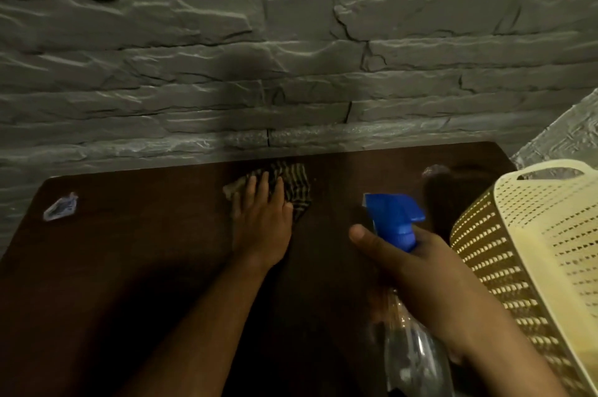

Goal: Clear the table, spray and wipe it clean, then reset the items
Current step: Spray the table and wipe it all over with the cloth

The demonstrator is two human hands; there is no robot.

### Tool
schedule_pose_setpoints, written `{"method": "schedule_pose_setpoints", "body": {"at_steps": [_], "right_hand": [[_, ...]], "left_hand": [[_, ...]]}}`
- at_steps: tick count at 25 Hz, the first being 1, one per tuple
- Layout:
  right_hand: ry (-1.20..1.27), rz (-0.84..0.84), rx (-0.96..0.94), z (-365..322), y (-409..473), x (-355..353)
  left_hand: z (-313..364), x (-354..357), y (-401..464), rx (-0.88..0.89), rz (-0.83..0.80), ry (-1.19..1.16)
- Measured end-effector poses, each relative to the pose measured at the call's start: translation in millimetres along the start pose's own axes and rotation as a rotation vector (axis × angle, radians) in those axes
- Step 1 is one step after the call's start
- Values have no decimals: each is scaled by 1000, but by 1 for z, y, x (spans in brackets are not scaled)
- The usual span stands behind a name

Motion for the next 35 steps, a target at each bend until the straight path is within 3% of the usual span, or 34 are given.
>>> {"method": "schedule_pose_setpoints", "body": {"at_steps": [3, 8, 14, 16, 19, 21, 24, 28, 31, 35], "right_hand": [[-12, 15, 40, -4, 4, -1], [-8, 56, 14, -1, 2, -9], [-8, 27, 15, 17, -13, -19], [-1, 20, 39, 20, -12, -20], [2, 32, 68, 19, -14, -21], [11, 54, 67, 16, -13, -21], [-13, 10, 9, 13, -9, -19], [23, 6, 22, 17, -11, -21], [24, 23, 48, 21, -26, -25], [56, 56, 95, 31, -54, -25]], "left_hand": [[-44, -5, -41, -181, 66, 10], [-23, -11, -10, -186, 24, 11], [80, 8, 46, 303, -11, 25], [88, 5, 51, 392, -60, 55], [64, 7, -15, 591, -48, 64], [49, 9, -41, 558, -33, 91], [78, 10, 13, 328, -44, 63], [114, 16, 57, 281, -72, 51], [105, 18, 19, 228, -108, 31], [86, 18, -101, 386, -164, -11]]}}
Point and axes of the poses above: each hand's wrist, its own y-axis towards the middle knuckle, its own x-axis out of the palm, z = x × y, the point moved 3 cm from there along y, towards the middle knuckle, and after that the axes turned 5 degrees about -x, right-handed, at the moved point
